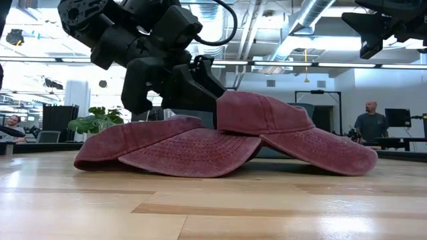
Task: Pick & Place hat
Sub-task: Put the red cap into the blue bin
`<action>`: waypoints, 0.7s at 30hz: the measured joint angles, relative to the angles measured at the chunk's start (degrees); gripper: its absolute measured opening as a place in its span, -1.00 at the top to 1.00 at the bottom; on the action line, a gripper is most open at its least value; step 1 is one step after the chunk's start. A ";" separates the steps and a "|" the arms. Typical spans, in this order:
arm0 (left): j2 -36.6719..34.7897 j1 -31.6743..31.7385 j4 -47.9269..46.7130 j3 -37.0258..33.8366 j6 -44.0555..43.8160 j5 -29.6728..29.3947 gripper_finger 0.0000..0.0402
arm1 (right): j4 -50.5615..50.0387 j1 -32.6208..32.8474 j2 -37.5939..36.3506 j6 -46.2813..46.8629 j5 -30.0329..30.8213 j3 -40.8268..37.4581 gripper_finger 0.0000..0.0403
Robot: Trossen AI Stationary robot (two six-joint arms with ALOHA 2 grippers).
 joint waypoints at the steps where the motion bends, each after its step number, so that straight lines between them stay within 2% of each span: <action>1: 0.00 -0.04 -0.02 0.00 0.04 0.00 0.18 | 0.00 0.00 -0.01 0.00 0.00 0.00 0.20; 5: 0.00 -0.09 0.00 0.00 2.72 0.00 0.41 | 0.00 0.00 -0.01 0.00 0.00 0.00 0.20; 11: -0.37 -0.40 0.52 0.00 6.17 -0.13 0.92 | 0.00 0.02 -0.01 0.00 -0.18 0.00 0.20; 21: -0.42 -4.50 4.46 -0.02 16.61 -12.05 0.95 | 0.07 0.02 -0.02 0.00 -0.28 0.00 0.20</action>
